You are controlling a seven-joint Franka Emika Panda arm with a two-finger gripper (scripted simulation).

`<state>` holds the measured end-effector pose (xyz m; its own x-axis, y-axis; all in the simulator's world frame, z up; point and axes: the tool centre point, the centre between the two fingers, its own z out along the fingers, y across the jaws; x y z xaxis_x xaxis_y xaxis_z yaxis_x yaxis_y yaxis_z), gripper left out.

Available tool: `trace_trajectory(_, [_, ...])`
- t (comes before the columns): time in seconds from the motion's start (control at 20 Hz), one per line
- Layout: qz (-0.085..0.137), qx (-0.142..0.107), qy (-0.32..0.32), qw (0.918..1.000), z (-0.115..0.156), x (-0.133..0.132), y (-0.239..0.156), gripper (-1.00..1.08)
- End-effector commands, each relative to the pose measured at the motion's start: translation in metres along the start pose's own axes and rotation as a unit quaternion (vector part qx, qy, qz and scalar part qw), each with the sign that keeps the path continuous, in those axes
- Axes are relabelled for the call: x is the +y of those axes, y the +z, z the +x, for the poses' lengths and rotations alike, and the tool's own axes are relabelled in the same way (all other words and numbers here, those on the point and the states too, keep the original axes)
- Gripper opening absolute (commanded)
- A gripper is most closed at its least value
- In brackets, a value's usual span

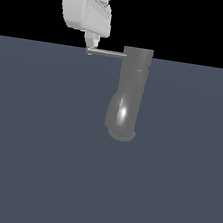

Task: Turn on the faucet by rotating a designated handle.

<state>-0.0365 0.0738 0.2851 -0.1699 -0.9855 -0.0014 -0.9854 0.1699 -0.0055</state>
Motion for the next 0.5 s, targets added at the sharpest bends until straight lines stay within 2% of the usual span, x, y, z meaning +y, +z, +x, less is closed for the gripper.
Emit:
trace_trajectory(0.0, [-0.001, 0.001, 0.003, 1.0, 0.01, 0.006, 0.0, -1.0])
trace_trajectory(0.45, [-0.002, 0.001, 0.003, 1.0, 0.033, 0.029, 0.0, -1.0])
